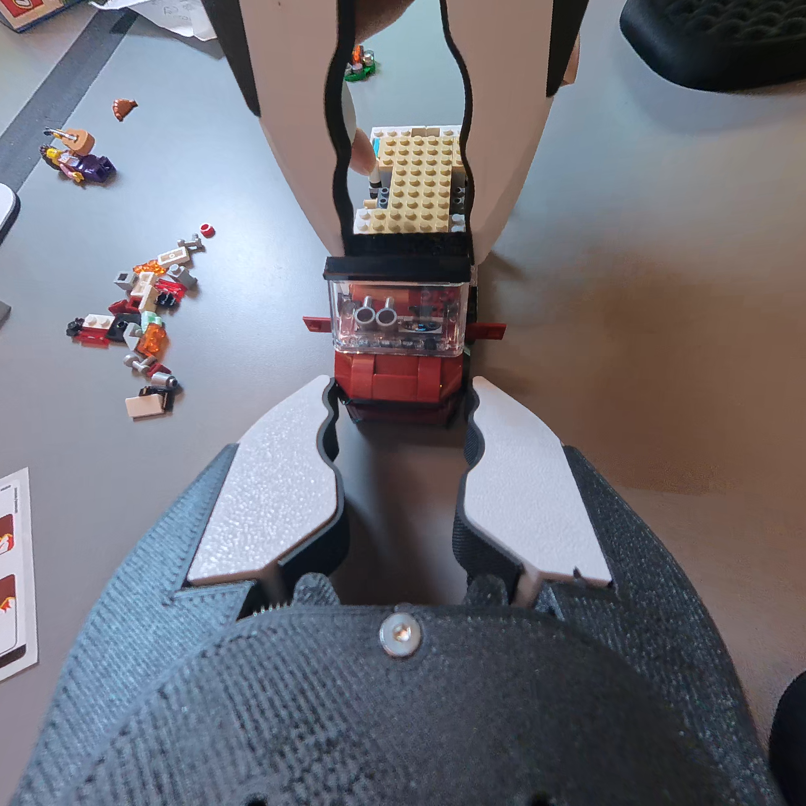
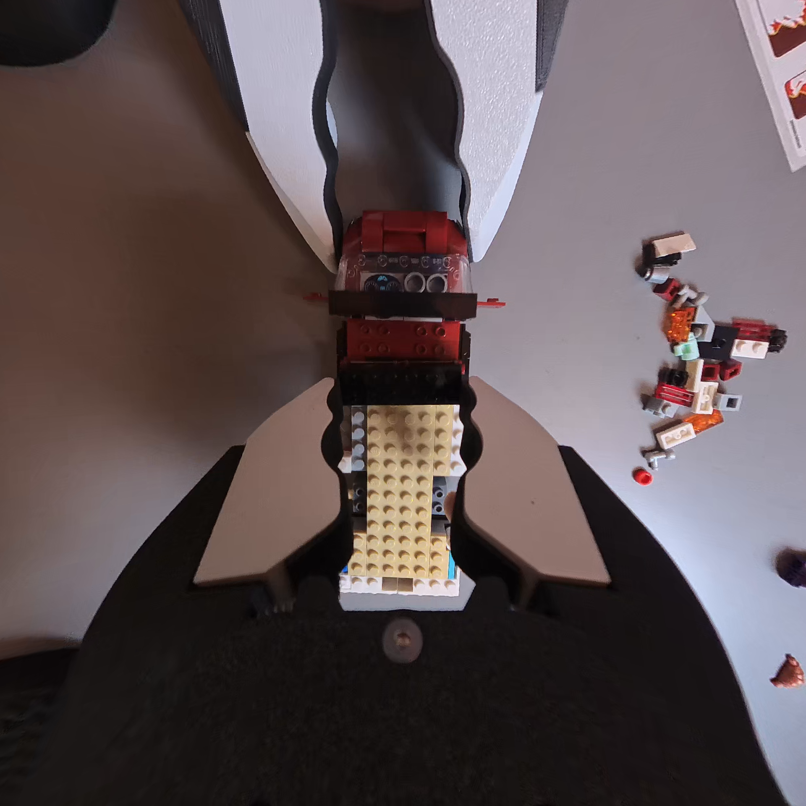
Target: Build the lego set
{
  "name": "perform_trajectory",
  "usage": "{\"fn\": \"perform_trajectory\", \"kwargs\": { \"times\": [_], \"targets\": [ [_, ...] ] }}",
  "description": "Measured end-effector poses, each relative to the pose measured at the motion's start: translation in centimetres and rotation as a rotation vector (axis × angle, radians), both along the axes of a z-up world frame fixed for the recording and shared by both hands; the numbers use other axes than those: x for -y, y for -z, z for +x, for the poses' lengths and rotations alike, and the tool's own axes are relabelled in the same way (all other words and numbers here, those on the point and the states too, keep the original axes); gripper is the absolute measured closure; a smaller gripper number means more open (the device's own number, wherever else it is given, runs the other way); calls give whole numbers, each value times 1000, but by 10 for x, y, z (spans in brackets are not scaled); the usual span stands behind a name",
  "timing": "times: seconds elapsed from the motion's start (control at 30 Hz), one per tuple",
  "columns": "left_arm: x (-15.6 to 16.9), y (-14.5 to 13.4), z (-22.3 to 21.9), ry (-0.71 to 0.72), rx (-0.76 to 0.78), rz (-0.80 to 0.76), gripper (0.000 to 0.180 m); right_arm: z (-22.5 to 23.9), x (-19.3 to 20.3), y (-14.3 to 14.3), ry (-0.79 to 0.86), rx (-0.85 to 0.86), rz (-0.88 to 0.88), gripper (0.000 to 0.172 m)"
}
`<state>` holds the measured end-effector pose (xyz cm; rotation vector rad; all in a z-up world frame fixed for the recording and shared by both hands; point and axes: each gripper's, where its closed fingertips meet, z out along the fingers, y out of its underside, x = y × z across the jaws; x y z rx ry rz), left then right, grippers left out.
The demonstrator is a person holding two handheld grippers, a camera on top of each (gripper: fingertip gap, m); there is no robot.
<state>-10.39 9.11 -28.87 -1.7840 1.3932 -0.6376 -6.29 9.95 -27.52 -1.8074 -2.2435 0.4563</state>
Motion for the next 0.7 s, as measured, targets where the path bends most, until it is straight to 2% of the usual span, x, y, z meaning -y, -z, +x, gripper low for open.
{"fn": "perform_trajectory", "kwargs": {
  "times": [0.7],
  "targets": [
    [0, 0, 0, 0, -1, 3, 125, 4, -2, 0, -9, 94, 13, 120]
  ]
}}
